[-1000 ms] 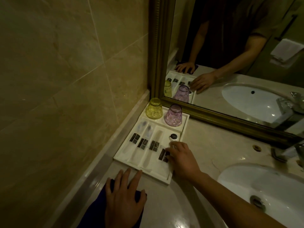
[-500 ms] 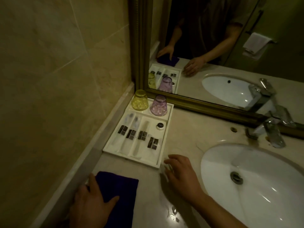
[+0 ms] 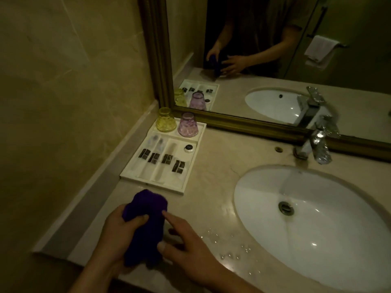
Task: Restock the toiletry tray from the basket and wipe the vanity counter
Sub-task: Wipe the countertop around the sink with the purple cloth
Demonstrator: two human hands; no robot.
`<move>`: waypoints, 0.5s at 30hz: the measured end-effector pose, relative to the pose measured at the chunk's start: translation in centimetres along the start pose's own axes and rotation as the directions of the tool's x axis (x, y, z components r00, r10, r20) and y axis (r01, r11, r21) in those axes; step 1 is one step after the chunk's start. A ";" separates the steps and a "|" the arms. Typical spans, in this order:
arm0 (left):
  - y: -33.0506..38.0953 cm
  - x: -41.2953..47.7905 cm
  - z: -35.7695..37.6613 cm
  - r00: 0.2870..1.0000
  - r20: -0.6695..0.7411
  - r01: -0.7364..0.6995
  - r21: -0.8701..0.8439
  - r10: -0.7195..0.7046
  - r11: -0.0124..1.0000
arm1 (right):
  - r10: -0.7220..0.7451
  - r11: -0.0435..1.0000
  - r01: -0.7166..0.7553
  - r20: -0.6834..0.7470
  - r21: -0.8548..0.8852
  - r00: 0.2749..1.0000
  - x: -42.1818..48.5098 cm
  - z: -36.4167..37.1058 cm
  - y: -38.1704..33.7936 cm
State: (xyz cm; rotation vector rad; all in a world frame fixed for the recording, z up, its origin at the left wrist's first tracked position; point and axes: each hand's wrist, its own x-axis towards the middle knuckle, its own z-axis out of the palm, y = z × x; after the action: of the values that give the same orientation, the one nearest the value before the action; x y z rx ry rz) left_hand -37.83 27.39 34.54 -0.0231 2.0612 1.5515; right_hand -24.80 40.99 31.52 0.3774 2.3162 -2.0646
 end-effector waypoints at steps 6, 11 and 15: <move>1.2 -8.3 7.8 0.951 0.309 0.086 -0.348 0.028 0.934 | 0.017 0.986 0.019 -0.216 0.165 0.976 -5.6 -2.9 0.7; -0.7 -11.9 13.5 0.743 0.663 0.157 -0.303 0.089 0.940 | 0.370 0.536 0.005 -0.240 0.844 0.898 -12.2 -9.1 2.9; -3.9 -9.4 13.1 0.907 0.308 -0.323 0.073 0.287 0.943 | 0.435 0.507 0.181 -0.431 0.843 0.791 -19.9 -15.1 4.6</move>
State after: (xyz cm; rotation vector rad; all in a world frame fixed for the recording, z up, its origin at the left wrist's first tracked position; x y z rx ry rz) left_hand -23.08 34.90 32.84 0.5708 1.9804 1.4928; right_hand -2.39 52.95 32.35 1.3641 0.9982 -3.1928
